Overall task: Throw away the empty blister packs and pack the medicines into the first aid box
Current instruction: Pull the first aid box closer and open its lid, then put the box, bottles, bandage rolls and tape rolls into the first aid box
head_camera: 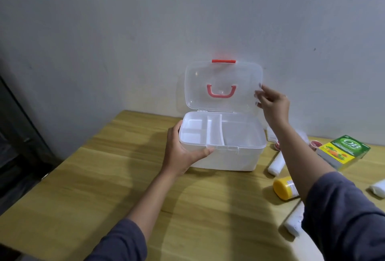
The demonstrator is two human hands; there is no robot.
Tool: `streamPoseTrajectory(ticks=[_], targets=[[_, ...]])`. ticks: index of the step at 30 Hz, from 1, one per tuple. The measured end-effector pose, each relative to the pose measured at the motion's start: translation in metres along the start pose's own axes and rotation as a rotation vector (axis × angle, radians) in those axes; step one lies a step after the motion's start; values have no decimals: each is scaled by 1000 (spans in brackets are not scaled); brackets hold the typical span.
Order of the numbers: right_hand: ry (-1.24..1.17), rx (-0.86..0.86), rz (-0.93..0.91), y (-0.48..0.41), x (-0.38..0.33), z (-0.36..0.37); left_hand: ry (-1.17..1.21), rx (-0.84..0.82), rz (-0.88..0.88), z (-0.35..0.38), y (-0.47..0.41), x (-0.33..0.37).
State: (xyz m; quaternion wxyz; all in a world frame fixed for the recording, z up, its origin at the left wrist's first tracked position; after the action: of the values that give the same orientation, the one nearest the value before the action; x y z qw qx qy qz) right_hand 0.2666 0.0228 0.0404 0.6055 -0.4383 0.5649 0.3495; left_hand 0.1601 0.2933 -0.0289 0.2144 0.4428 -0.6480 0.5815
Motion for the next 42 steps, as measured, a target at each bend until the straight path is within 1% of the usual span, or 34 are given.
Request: streamPoseTrajectory(ticks=[2, 6, 10, 14, 17, 20, 22, 24, 26, 28, 30, 32, 35, 38, 39, 42], targets=[[40, 6, -1, 5, 2, -1, -19, -32, -1, 1, 3, 2], [193, -10, -2, 13, 4, -3, 7, -85, -61, 1, 3, 4], [325, -36, -32, 28, -5, -4, 39, -108, -96, 0, -4, 6], [412, -17, -29, 41, -12, -18, 80, -128, -80, 1, -7, 4], [494, 81, -26, 45, -8, -50, 103, -98, -81, 4, -3, 5], [681, 188, 20, 52, 11, -96, 130, -68, -69, 8, -2, 7], [816, 269, 76, 57, 32, -128, 139, -64, -58, 10, -2, 8], [932, 392, 150, 60, 50, -154, 139, -65, -57, 11, -2, 9], [991, 510, 250, 62, 58, -169, 143, -63, -50, 11, -2, 10], [960, 531, 387, 62, 64, -174, 148, -56, -46, 11, -2, 11], [834, 492, 538, 64, 68, -174, 153, -61, -44, 12, -2, 14], [716, 475, 603, 66, 72, -173, 158, -69, -49, 12, -2, 14], [591, 516, 529, 68, 70, -179, 169, -73, -54, 12, -1, 16], [545, 568, 429, 73, 60, -183, 164, -79, -66, 11, -1, 15], [531, 574, 385, 75, 53, -182, 164, -82, -63, 11, -2, 15], [450, 566, 161, 83, 16, -169, 173, -77, -53, 5, -6, 18]])
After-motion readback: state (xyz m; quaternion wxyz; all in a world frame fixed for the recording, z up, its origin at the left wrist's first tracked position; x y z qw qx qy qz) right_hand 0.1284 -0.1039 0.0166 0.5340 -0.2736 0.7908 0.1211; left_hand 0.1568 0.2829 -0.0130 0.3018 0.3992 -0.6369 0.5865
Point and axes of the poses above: each hand's wrist, its own y-axis away from the middle knuckle, its own z-axis out of the palm, x = y × z, the point moved 5 cm from there along -y, towards the middle knuckle, and after that the axes turned 14 degrees about z, right-handed, at the moved point
